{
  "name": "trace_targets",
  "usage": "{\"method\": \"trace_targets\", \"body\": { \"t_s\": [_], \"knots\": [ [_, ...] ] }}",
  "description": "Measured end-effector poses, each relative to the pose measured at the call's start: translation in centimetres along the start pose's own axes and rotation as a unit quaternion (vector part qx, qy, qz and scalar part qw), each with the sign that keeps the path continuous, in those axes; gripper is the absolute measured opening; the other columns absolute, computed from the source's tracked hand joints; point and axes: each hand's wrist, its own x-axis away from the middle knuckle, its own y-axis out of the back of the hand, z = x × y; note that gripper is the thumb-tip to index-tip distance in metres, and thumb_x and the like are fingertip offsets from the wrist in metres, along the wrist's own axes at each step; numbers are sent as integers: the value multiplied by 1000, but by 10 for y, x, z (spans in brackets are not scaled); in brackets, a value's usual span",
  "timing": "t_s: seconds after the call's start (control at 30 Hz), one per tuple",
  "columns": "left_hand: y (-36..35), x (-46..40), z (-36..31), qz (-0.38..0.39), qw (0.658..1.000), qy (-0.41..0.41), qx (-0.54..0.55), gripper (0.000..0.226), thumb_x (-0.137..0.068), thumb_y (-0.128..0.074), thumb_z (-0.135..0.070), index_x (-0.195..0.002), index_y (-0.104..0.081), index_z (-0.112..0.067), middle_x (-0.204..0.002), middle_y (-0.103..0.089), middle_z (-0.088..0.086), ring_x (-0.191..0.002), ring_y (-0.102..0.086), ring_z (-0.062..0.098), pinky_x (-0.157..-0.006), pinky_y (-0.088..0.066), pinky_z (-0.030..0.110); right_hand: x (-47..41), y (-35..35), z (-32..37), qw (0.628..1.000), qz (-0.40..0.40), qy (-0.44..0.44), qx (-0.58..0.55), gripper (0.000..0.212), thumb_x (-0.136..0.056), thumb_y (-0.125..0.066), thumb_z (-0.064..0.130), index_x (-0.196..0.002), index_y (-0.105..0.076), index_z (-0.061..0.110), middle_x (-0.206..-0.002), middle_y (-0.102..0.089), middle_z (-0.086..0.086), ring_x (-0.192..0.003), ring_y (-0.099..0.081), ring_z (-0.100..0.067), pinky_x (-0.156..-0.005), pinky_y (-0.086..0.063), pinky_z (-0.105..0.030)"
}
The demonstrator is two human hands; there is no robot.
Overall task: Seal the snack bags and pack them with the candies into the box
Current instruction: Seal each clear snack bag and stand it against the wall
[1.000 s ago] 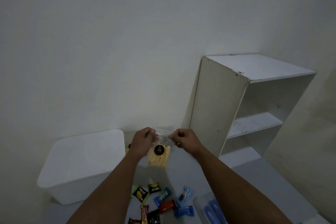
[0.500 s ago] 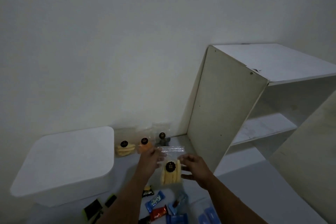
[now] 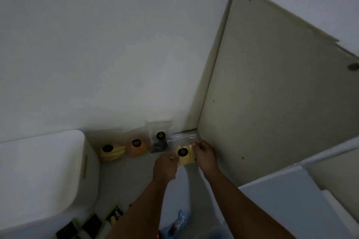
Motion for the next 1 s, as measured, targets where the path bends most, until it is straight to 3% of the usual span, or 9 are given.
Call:
{"method": "trace_targets", "body": {
  "t_s": [0.1,0.17,0.23,0.33,0.5,0.63,0.83,0.93,1.0],
  "knots": [
    [-20,-40,-1,-12,998,38,41,14,-92,-57,-30,-81,-60,-22,-95,-70,20,-84,-73,35,-72,-60,55,-30,-8,-1,999,-41,3,13,17,-96,-56,11,-89,-69,19,-83,-66,7,-76,-61,-11,-62,-47,-19],
    [-31,-60,-6,-31,998,23,47,11,-87,-55,-38,-89,-61,-29,-98,-72,12,-89,-73,33,-78,-61,56,-47,-13,-3,998,-63,4,23,15,-97,-56,13,-96,-70,14,-86,-66,6,-81,-62,-14,-62,-47,-19],
    [-35,-67,-14,-41,997,16,58,17,-84,-54,-42,-97,-60,-31,-100,-72,5,-91,-73,29,-80,-61,52,-62,-19,-4,997,-77,2,30,19,-96,-54,11,-105,-71,12,-95,-67,5,-88,-62,-13,-63,-44,-7],
    [-37,-72,-23,-46,995,14,92,25,-89,-57,-39,-110,-57,-27,-97,-72,5,-82,-74,25,-74,-63,51,-77,-28,-5,995,-94,6,36,24,-95,-52,8,-107,-71,10,-98,-66,4,-88,-59,-12,-56,-36,3],
    [-37,-79,-26,-66,987,14,145,38,-90,-58,-28,-127,-56,-29,-100,-70,3,-82,-73,22,-71,-63,52,-87,-41,-12,996,-86,-14,18,29,-93,-52,9,-116,-70,12,-107,-69,3,-100,-65,-17,-74,-46,-19],
    [-34,-72,-38,-55,976,38,209,62,-98,-56,-18,-155,-32,-22,-123,-64,10,-99,-70,25,-77,-63,49,-89,-46,-14,997,-59,-48,-1,37,-101,-53,26,-137,-57,20,-116,-57,11,-108,-56,-10,-86,-44,-24],
    [-28,-65,-40,-44,969,56,237,58,-100,-53,-7,-155,-32,-11,-92,-65,1,-91,-67,22,-85,-59,49,-90,-47,-19,997,-44,-54,23,41,-100,-53,35,-139,-55,23,-126,-62,7,-116,-61,-18,-98,-52,-38],
    [-21,-55,-38,-52,972,50,222,55,-100,-56,-11,-153,-38,-11,-120,-67,11,-104,-69,26,-74,-62,34,-82,-42,-16,997,-40,-45,52,40,-99,-52,35,-136,-54,20,-131,-63,-2,-115,-62,-25,-95,-53,-40],
    [-15,-45,-34,-57,977,42,203,47,-101,-57,-16,-146,-48,-10,-125,-67,14,-104,-69,26,-72,-60,29,-73,-40,-16,996,-34,-51,58,49,-99,-50,31,-145,-46,16,-140,-56,-5,-123,-56,-28,-100,-47,-38]
  ]
}}
